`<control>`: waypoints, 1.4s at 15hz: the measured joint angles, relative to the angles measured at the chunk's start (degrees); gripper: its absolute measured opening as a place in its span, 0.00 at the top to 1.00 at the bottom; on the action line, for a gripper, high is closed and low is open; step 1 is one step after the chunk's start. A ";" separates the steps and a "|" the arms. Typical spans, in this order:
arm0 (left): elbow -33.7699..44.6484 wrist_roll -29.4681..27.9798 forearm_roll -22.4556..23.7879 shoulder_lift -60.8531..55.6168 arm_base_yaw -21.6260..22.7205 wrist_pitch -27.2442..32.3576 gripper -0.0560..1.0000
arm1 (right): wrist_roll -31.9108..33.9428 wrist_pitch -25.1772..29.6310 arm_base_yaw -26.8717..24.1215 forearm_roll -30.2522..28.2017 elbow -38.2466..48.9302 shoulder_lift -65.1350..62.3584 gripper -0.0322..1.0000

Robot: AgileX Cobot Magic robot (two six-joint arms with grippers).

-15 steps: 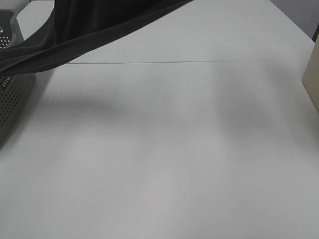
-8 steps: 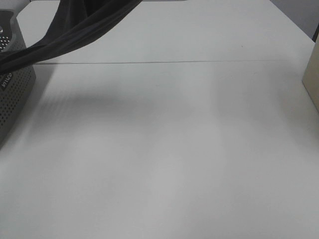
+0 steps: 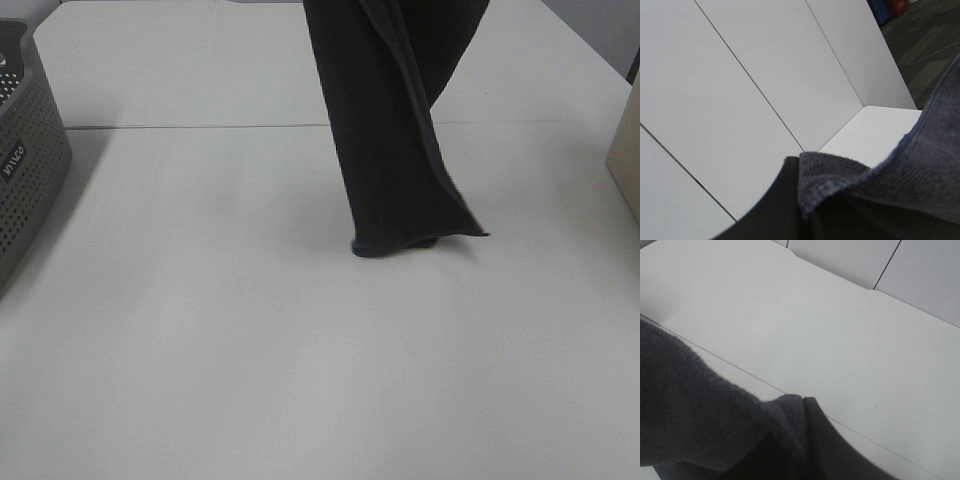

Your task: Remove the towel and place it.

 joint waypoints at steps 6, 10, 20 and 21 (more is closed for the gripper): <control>0.00 0.63 2.41 2.06 1.78 -7.85 0.95 | 1.32 -4.41 0.00 -3.90 0.00 0.17 0.96; 0.00 1.95 2.41 2.81 2.01 -9.45 0.95 | 2.46 -7.39 0.00 -4.58 0.00 0.17 0.96; 0.00 9.63 2.52 6.47 6.88 -18.74 0.95 | 6.02 -16.50 0.00 -7.96 0.00 2.52 0.96; 0.00 9.63 2.52 7.05 7.22 -20.23 0.95 | 6.70 -18.39 0.00 -7.96 0.00 3.04 0.96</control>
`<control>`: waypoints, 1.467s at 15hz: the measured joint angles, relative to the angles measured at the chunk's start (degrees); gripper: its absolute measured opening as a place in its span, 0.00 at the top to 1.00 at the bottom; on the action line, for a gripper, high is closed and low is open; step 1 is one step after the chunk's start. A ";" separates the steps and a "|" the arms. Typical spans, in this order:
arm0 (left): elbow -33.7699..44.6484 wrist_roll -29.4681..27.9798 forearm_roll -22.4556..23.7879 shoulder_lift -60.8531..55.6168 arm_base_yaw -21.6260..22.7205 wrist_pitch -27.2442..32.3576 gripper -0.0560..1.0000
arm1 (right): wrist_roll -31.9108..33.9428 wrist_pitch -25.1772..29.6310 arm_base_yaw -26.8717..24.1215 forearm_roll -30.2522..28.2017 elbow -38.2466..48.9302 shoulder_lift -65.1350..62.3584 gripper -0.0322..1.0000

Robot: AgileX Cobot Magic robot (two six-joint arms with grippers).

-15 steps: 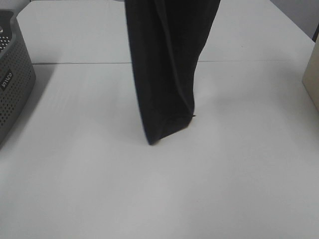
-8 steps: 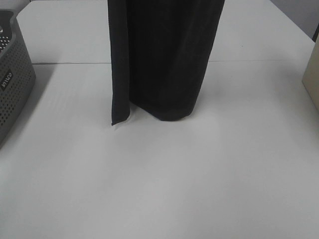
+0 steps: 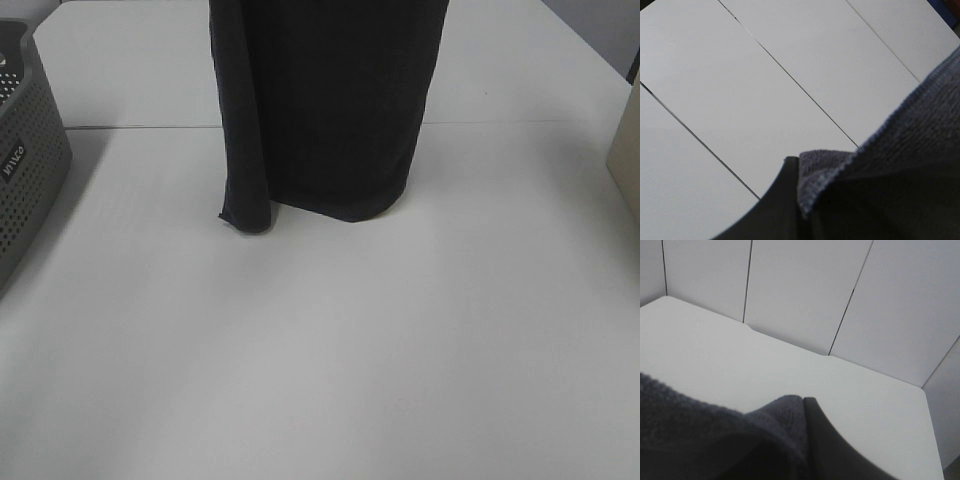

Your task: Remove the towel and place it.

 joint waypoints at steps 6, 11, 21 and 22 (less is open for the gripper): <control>0.00 1.55 0.34 5.44 0.57 -13.18 0.95 | 1.89 -13.29 0.00 1.09 0.00 2.69 0.96; -6.59 -6.19 0.06 13.52 6.25 -23.49 0.95 | 2.29 -26.70 0.00 2.12 0.00 8.71 0.96; -30.71 -13.64 7.68 28.59 6.82 -15.53 0.95 | 2.12 -29.34 -2.29 2.06 -4.35 12.83 0.96; -30.71 -13.64 8.02 28.59 6.82 -14.90 0.95 | 2.12 -28.30 -2.29 2.01 -4.47 12.83 0.96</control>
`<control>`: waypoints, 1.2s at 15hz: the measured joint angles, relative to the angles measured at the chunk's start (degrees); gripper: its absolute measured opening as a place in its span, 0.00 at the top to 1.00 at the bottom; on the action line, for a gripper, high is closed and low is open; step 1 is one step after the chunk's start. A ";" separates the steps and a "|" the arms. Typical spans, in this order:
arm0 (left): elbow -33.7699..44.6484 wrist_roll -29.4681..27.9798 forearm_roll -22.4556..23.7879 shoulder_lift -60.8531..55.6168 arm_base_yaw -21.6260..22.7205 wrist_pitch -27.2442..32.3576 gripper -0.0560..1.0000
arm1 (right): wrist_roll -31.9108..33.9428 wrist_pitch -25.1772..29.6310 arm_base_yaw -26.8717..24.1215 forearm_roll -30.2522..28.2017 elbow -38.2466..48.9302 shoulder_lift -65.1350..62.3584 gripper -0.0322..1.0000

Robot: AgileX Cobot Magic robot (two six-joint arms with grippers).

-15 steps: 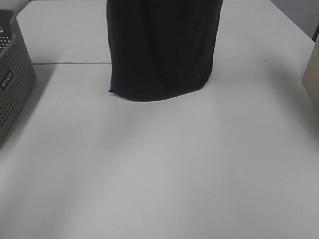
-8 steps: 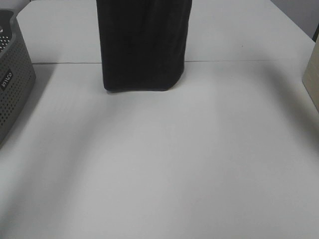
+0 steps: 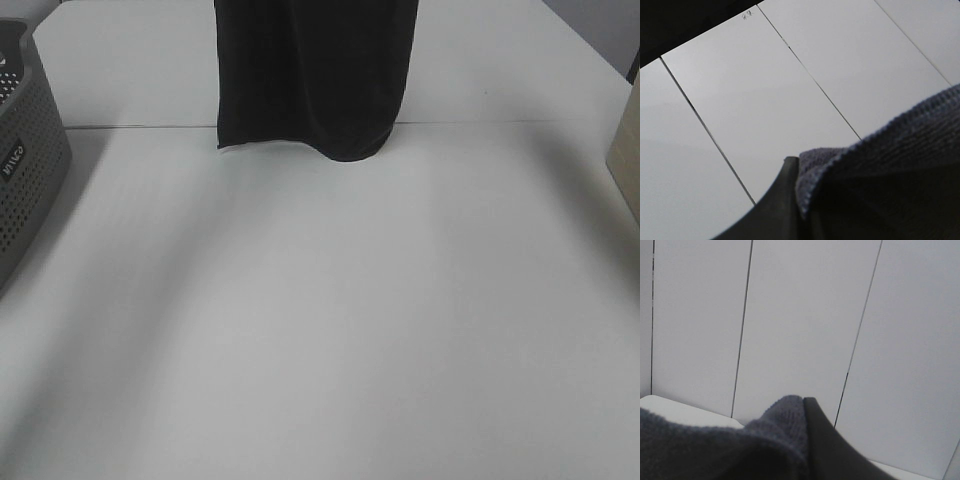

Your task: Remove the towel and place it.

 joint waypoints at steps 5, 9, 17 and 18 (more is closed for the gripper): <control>0.00 -0.06 0.29 0.00 0.00 4.76 0.95 | 0.00 2.98 0.00 -0.06 0.00 0.00 0.96; 0.00 -0.57 -0.34 0.06 -0.06 11.97 0.95 | 0.00 6.25 0.00 -0.06 0.00 0.00 0.96; 0.00 2.75 -14.90 -5.27 -6.36 61.13 0.95 | -0.52 40.79 0.00 2.92 0.00 -3.32 0.96; -0.06 3.27 -16.73 -6.65 -6.70 67.49 0.95 | -0.57 44.69 0.00 2.98 0.00 -4.76 0.96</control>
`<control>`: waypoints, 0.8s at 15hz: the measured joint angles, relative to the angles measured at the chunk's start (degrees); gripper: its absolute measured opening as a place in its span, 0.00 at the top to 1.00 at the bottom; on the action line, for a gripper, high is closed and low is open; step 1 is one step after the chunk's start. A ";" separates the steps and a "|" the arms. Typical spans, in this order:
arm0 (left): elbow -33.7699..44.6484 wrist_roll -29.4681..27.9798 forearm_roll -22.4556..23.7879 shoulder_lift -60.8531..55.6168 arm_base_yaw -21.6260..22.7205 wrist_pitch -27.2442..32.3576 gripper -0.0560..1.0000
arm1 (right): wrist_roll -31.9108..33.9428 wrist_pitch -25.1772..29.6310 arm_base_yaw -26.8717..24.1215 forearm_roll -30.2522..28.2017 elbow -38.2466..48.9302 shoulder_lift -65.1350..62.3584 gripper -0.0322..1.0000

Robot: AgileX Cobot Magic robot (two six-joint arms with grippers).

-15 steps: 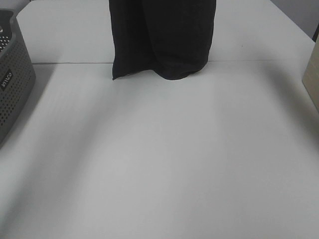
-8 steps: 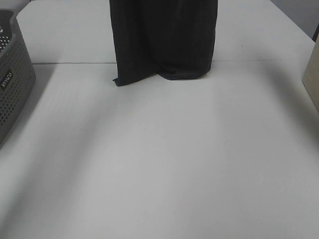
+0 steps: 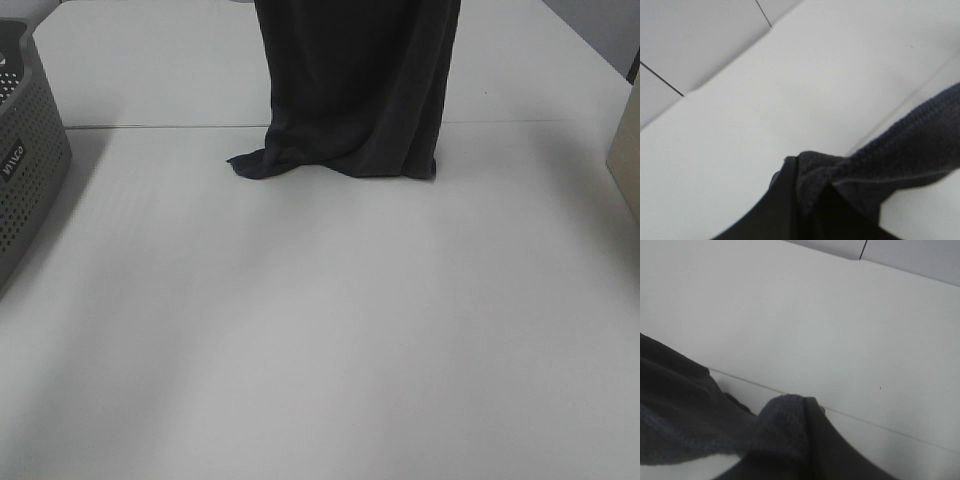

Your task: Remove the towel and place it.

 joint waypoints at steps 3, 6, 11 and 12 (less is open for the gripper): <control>0.00 -0.34 -3.32 -3.27 -0.11 12.38 0.95 | -1.32 8.31 0.00 1.78 0.00 -2.46 0.96; 0.86 -4.18 -5.56 -6.42 -0.11 17.53 0.95 | -3.38 10.37 0.00 6.76 0.00 -3.44 0.96; 15.99 -7.56 -10.31 -16.84 -0.23 17.76 0.95 | -2.92 10.43 0.00 8.19 8.54 -9.85 0.96; 20.97 -7.56 -11.29 -20.34 -0.23 17.76 0.95 | -2.64 10.43 0.00 8.48 13.18 -12.95 0.96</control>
